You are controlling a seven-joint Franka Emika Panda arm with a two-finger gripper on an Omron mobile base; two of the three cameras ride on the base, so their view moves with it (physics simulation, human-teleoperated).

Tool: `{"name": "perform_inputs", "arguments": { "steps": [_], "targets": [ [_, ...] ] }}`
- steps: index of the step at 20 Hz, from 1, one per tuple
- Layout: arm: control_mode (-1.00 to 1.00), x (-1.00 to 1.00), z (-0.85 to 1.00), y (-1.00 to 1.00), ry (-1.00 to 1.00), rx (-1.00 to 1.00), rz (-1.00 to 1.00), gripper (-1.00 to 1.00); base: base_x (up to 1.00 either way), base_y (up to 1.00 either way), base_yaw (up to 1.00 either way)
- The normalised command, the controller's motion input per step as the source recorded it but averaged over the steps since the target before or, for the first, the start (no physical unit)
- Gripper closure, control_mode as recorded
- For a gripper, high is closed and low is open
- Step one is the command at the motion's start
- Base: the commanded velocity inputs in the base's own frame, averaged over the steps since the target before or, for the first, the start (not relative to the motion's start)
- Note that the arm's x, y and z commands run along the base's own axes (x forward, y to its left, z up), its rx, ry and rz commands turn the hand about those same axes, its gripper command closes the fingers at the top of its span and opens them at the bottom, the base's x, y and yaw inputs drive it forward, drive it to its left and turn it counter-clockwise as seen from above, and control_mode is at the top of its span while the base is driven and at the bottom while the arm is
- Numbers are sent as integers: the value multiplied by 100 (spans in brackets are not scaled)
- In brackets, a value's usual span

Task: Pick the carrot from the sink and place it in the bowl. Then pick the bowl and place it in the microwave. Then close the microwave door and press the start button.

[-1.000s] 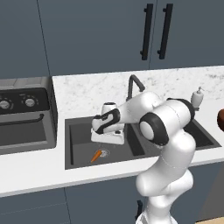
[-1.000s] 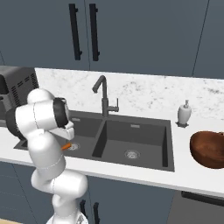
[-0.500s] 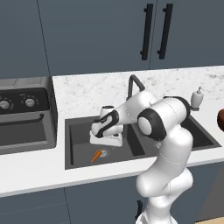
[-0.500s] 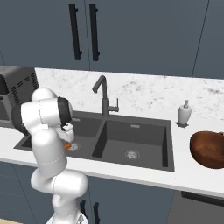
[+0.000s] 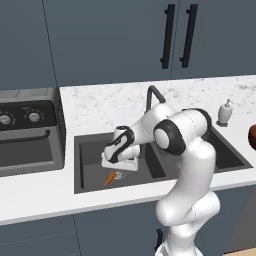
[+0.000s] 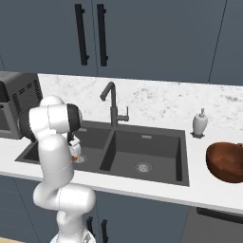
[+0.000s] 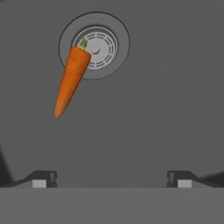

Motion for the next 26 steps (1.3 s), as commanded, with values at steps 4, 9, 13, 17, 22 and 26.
{"name": "perform_inputs", "arguments": {
  "steps": [4, 9, 13, 17, 22, 26],
  "targets": [
    [-100, 26, -14, 23, 0, 0, 0, -100, 0, 0, 0],
    [-100, 13, -25, 13, -1, 0, 0, -100, 0, 0, 0],
    [-100, 0, -32, 0, -8, 0, 2, -100, 0, 0, 0],
    [-100, 7, -27, 0, -10, 0, 2, -100, 0, 0, 0],
    [-100, 19, -17, 0, -9, 0, 3, -100, 0, 0, 0],
    [-100, 8, -23, 0, -12, 0, 4, -100, 0, 0, 0]
  ]
}}
